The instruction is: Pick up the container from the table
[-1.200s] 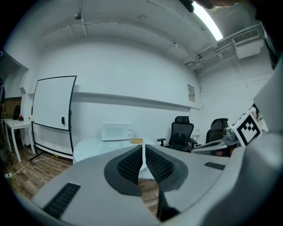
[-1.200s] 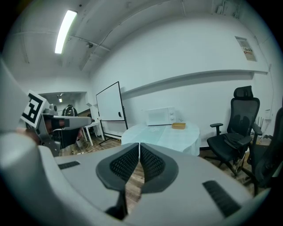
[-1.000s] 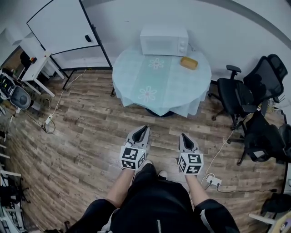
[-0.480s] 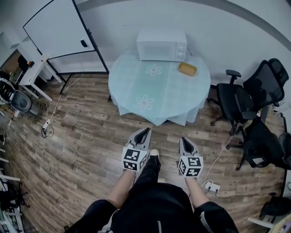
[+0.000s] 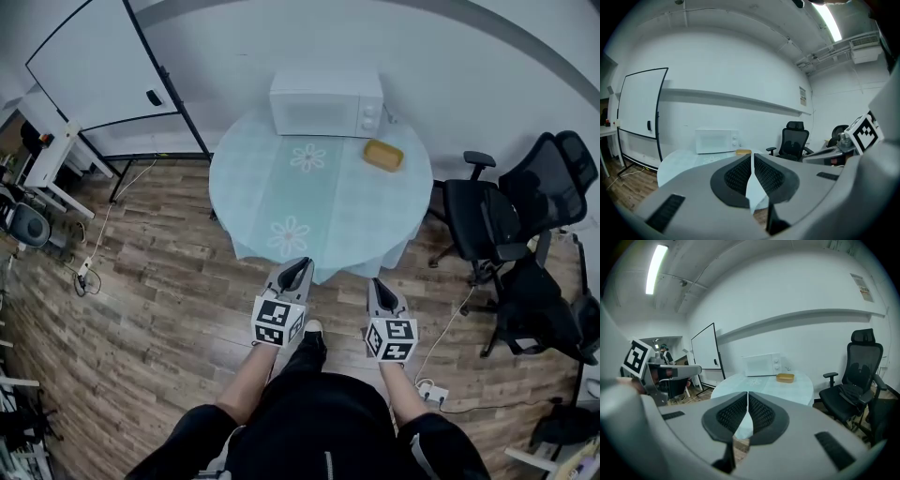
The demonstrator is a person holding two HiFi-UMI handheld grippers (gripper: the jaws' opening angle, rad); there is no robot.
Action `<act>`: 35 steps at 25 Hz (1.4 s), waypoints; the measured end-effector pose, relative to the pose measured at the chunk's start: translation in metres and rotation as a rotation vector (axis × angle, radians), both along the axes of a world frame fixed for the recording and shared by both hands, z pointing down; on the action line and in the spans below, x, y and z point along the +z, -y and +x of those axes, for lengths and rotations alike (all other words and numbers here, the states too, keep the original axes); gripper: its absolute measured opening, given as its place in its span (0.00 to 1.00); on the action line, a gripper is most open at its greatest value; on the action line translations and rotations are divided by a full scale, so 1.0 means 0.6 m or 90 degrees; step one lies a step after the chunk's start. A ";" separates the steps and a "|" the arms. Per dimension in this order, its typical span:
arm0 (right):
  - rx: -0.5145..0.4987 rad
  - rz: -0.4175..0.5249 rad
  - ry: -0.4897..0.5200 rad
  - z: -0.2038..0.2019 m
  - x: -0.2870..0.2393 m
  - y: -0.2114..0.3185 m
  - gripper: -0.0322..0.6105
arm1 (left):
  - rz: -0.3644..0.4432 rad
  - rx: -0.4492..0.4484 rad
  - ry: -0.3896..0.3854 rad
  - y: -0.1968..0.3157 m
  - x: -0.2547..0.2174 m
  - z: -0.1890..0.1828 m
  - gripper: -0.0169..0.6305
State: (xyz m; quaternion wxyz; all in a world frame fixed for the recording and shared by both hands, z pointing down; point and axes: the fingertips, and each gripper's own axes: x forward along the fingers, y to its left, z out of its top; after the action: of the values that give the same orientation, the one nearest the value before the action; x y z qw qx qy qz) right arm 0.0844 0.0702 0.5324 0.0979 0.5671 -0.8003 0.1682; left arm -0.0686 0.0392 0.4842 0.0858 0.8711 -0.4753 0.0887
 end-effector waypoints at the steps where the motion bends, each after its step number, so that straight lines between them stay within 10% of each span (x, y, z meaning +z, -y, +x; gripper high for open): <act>1: 0.003 0.000 0.000 -0.003 -0.004 0.016 0.09 | -0.001 0.002 -0.002 0.018 -0.002 -0.003 0.08; 35: 0.077 -0.032 -0.009 -0.026 0.024 0.286 0.09 | -0.042 0.063 -0.019 0.308 0.046 -0.036 0.08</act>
State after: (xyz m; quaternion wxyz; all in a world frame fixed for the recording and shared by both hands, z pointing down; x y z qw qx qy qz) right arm 0.0688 -0.1015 0.5471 0.1072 0.6132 -0.7593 0.1896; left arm -0.0902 -0.1453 0.5119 0.1169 0.8915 -0.4271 0.0956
